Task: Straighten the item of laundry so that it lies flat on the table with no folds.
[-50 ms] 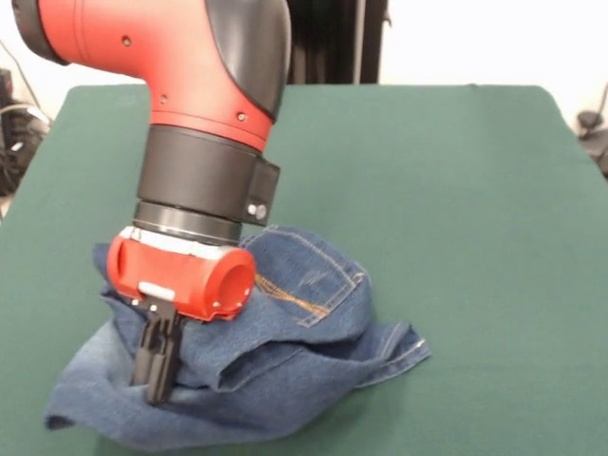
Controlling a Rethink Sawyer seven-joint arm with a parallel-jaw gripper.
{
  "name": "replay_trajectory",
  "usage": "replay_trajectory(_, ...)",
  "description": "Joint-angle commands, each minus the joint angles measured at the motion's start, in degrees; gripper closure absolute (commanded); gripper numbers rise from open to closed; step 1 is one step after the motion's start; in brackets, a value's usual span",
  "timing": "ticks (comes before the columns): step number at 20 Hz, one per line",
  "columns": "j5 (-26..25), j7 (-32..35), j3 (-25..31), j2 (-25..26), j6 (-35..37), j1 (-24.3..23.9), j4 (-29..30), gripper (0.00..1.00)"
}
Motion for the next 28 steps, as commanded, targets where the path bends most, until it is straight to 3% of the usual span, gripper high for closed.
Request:
replay_trajectory(1, 1.5, 2.6, 5.9, 3.7, 7.2, -0.7, -1.8, 1.0)
replay_trajectory(6, -0.2, 0.7, 6.2, 4.1, 10.3, -1.5, -0.7, 1.0)
replay_trajectory(7, -1.9, -1.8, 6.4, 4.0, 12.2, -1.6, -1.2, 0.0)
replay_trajectory(13, -1.0, -2.6, 7.3, 3.7, 16.9, -2.3, -0.8, 0.0)
replay_trajectory(16, 3.3, 4.7, 5.9, 3.0, 15.9, -1.2, 0.3, 0.0)
replay_trajectory(18, 4.5, 4.8, 5.4, 1.8, 20.1, -0.7, 0.6, 0.0)
replay_trajectory(22, 10.9, 7.9, 5.2, -1.6, 37.8, 1.1, 1.6, 0.0)
replay_trajectory(26, 14.2, 10.7, 2.2, -3.4, 52.1, 3.9, -1.9, 0.0)
replay_trajectory(28, 17.4, 15.5, 2.2, -4.0, 59.1, 4.6, -2.9, 0.0)
